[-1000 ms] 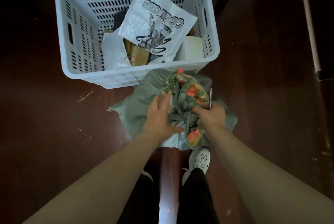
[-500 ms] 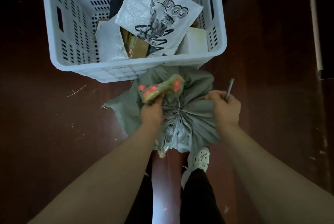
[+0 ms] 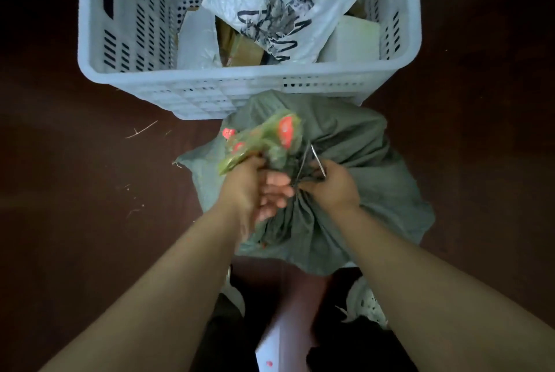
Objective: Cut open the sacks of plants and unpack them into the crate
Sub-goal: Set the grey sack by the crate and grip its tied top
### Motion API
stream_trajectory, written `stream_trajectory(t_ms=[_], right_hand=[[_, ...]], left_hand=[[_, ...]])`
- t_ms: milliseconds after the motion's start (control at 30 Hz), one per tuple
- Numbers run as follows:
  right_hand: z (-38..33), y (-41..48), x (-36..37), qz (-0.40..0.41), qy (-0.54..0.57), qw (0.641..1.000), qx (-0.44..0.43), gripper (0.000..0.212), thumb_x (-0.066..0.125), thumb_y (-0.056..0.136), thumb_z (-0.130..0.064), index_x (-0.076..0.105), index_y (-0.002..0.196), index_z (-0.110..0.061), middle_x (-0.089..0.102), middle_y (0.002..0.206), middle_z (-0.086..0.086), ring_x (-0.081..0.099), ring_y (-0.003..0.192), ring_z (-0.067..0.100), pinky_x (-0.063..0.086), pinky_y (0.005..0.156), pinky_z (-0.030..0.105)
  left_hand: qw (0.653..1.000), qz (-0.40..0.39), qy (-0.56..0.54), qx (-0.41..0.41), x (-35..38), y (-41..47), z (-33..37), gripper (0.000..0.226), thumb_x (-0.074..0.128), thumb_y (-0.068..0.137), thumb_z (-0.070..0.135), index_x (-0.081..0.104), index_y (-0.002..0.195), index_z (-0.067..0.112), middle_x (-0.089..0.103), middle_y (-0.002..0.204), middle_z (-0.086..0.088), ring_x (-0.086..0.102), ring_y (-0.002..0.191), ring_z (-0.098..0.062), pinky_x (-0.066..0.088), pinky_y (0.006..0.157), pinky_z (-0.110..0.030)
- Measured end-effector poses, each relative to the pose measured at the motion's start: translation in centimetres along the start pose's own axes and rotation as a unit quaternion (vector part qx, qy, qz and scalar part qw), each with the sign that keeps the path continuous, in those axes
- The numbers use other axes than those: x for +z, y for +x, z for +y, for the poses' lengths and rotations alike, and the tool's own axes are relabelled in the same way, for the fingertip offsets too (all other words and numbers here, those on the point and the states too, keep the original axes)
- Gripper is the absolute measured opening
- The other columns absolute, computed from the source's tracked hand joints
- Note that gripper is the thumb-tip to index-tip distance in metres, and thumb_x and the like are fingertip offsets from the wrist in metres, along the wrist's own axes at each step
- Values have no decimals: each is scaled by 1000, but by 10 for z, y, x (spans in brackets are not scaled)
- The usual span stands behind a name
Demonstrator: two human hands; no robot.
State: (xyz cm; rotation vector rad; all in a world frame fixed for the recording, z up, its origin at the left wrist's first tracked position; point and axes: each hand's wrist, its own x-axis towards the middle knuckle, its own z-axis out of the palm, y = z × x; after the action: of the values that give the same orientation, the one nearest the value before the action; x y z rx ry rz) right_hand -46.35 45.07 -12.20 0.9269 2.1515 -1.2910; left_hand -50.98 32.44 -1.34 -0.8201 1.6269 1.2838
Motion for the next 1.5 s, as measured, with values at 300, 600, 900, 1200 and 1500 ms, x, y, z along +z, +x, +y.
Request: stream_trajectory(t_ms=[300,600,900,1200,1500], right_hand=[[9,19,-3,117,295,948,-31,21,70,80,2,61,79,-16,62,72,-3,56,58,-3,46,63,8],[-3,75,7,99,184,971,-113,26,70,82,-5,52,83,-24,52,66,-4,49,54,1,42,57,16],[-47,114,-14,16,-190,974,-125,10,67,80,-11,65,90,-8,65,90,13,62,81,27,49,71,31],[-40,91,-55,-175,199,961,-84,15,36,77,-6,51,77,-9,46,60,7,30,44,12,24,44,21],[-33,72,-61,-181,315,917,-166,21,39,101,-11,53,117,-13,51,62,5,42,45,9,40,40,17]], left_hand=[[668,111,682,276,8,79,-46,120,66,71,62,-30,139,43,-34,151,0,-28,141,-24,-15,111,-56],[632,252,635,366,-11,146,-43,127,73,76,26,-41,131,29,9,152,-18,20,137,-38,22,112,-41],[686,177,637,302,5,144,10,121,79,65,24,-7,149,32,8,146,-12,4,139,-34,33,107,-47],[789,166,441,394,-2,107,42,28,64,84,28,67,105,10,63,92,-7,57,74,-19,45,61,-26],[764,269,203,550,2,95,38,13,69,80,24,73,80,11,70,78,-6,64,77,-25,56,77,-39]])
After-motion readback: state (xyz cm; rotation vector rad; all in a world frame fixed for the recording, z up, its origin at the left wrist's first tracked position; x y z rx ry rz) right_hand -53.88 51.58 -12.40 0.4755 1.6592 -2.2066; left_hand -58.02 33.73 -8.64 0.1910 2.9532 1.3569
